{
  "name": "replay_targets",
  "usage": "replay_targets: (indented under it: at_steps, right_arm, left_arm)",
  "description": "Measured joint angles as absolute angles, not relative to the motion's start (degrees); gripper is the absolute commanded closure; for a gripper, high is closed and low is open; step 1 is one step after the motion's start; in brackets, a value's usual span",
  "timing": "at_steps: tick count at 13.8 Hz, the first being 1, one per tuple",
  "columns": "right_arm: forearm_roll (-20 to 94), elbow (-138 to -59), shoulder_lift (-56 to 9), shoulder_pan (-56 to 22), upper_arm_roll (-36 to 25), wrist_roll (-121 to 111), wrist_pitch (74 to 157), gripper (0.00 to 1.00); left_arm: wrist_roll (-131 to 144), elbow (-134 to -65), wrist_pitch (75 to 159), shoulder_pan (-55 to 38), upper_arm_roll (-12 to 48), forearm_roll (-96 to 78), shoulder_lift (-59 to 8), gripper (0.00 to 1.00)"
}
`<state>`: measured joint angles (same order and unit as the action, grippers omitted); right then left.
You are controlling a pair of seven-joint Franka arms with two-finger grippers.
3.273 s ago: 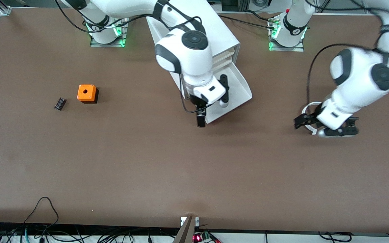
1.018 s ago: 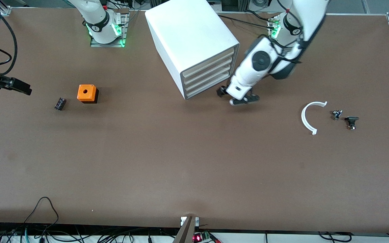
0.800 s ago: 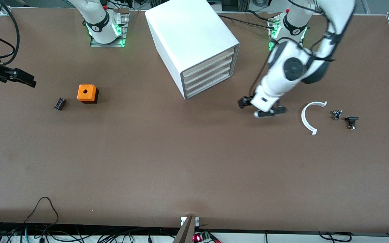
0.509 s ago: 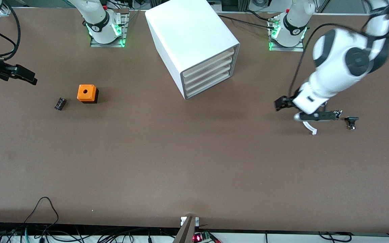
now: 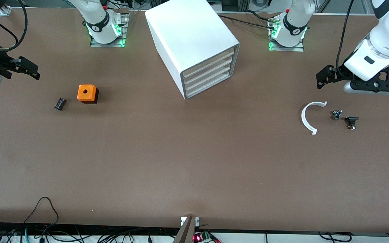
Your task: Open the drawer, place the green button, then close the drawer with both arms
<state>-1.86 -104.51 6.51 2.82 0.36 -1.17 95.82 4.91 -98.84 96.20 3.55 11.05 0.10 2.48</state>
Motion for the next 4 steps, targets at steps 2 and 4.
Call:
replay_targets:
  at_steps: [2,4]
  right_arm:
    - [-1.86,-104.56,6.51,2.82,0.35,-0.93,95.81,0.00]
    - [-1.86,-104.57,6.51,2.82,0.33,-0.82,95.82,0.00]
  left_arm:
    - [4.63,-98.86,96.20,3.55,11.04,0.10,2.03,0.00]
    - [4.62,-98.86,96.20,3.55,11.04,0.10,1.60,0.00]
